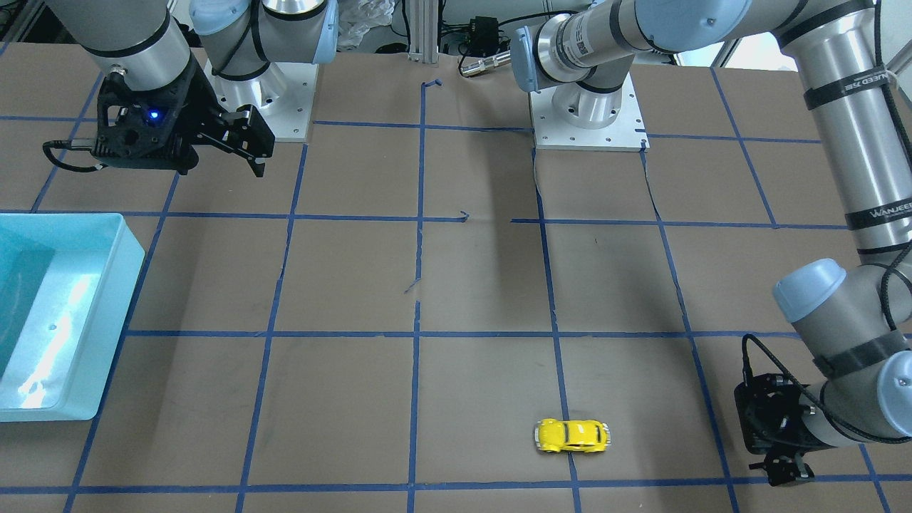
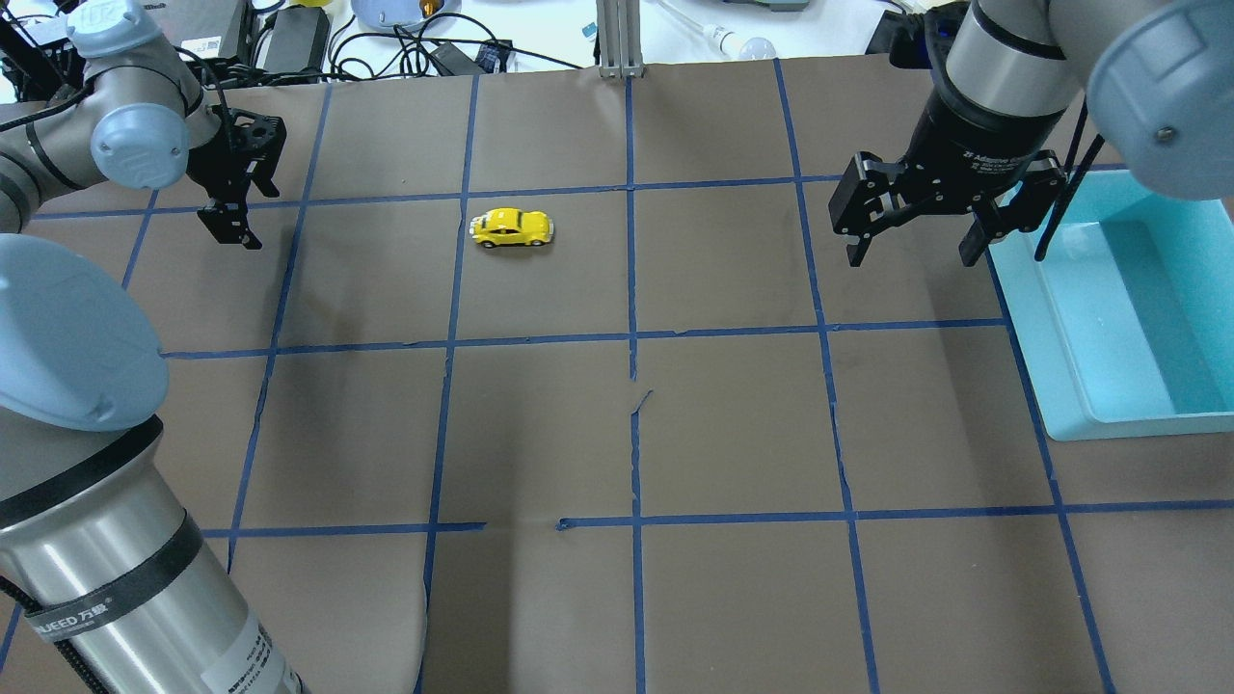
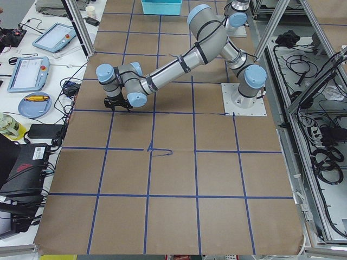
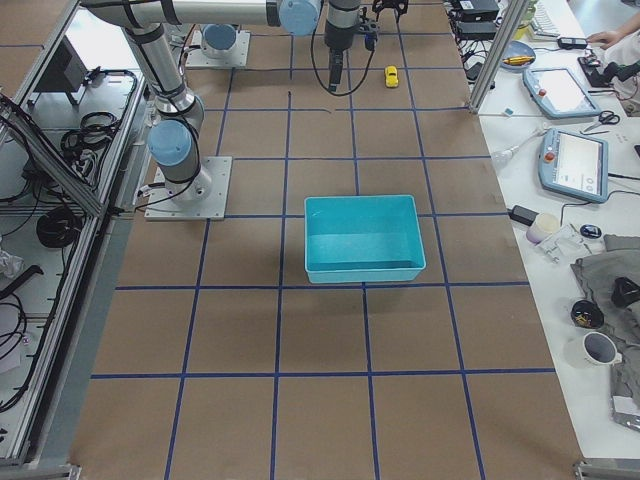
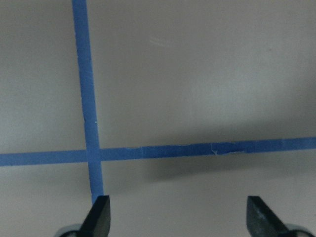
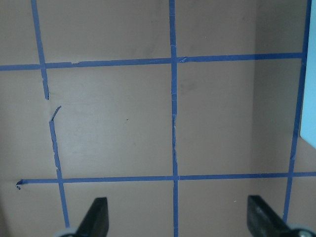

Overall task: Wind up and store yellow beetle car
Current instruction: 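Release the car with the left gripper, sending it toward the right arm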

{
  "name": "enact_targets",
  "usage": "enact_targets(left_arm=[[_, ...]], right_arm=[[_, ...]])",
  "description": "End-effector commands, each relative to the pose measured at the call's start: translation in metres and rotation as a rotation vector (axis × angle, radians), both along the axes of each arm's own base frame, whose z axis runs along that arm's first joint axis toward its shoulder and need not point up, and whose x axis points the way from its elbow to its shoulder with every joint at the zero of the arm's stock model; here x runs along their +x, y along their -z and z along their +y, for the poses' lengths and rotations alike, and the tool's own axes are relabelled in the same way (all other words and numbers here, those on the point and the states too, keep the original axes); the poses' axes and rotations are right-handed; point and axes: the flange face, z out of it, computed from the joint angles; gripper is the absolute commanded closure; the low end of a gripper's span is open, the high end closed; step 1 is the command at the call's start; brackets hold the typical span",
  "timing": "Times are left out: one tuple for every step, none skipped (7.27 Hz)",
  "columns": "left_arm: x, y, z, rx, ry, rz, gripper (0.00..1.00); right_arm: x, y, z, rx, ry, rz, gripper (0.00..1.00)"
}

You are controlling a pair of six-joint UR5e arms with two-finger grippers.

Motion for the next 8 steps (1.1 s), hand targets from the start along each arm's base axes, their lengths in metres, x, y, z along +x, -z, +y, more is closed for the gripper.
enact_targets(left_arm=[[-0.008, -0.007, 0.001, 0.000, -0.034, -0.005, 0.04], [-0.023, -0.018, 0.004, -0.001, -0.095, -0.009, 0.04], [-0.041, -0.037, 0.014, 0.029, -0.185, -0.009, 0.04], [-0.068, -0.065, 0.031, 0.030, -0.310, -0.018, 0.00], [-0.093, -0.095, 0.052, 0.003, -0.428, -0.029, 0.00], [-0.121, -0.126, 0.076, -0.033, -0.554, -0.040, 0.00], [-0.148, -0.152, 0.104, -0.033, -0.681, -0.038, 0.00], [-0.182, -0.178, 0.125, -0.062, -0.798, -0.038, 0.00]], right_arm=[[0.000, -0.001, 0.000, -0.001, -0.001, 0.001, 0.00], [0.000, -0.001, 0.001, -0.002, -0.001, 0.001, 0.00], [0.000, -0.002, 0.001, -0.003, -0.001, -0.001, 0.00], [0.000, 0.001, 0.001, 0.002, 0.000, 0.000, 0.00], [0.000, -0.001, 0.001, -0.003, -0.001, 0.001, 0.00], [-0.001, -0.002, 0.002, -0.003, 0.000, 0.005, 0.00], [-0.002, -0.003, 0.003, -0.004, -0.004, 0.019, 0.00], [-0.002, -0.002, 0.002, -0.004, -0.003, 0.018, 0.00]])
